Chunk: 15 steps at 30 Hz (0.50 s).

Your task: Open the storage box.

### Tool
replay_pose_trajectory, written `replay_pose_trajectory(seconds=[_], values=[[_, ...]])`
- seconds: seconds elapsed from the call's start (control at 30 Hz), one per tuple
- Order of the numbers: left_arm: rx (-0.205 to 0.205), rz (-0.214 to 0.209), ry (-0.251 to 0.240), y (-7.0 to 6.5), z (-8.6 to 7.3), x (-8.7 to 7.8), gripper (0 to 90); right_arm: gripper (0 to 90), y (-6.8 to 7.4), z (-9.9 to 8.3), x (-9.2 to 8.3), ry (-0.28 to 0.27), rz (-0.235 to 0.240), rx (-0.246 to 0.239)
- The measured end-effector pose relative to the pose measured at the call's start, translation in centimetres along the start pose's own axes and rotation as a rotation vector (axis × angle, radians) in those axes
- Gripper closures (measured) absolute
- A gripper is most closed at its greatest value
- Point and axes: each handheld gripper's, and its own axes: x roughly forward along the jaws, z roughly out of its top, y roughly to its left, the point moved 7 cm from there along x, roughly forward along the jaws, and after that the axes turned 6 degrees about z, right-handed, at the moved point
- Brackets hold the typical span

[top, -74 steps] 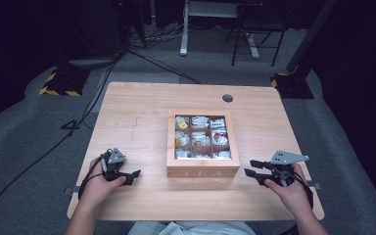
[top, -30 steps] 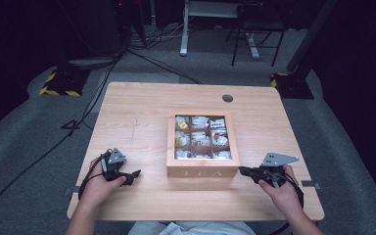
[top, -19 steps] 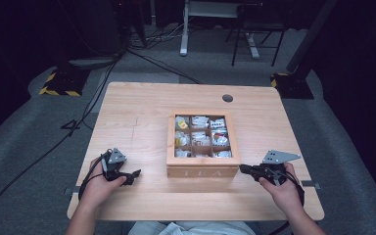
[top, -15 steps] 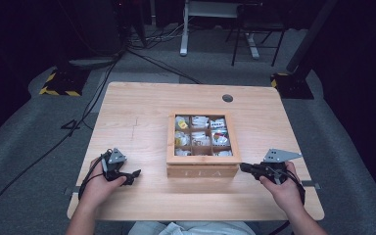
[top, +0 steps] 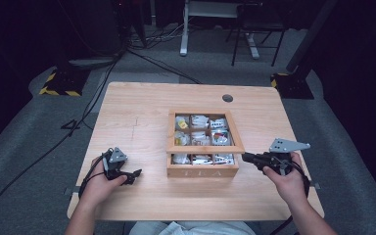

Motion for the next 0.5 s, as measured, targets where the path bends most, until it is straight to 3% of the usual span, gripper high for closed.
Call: replay_pose_trajectory(seconds=[0.5], values=[[-0.002,0.000,-0.003,0.1,0.1,0.2,16.1,90.0,-1.0,3.4,-0.8,-0.038,-0.020,-0.008]])
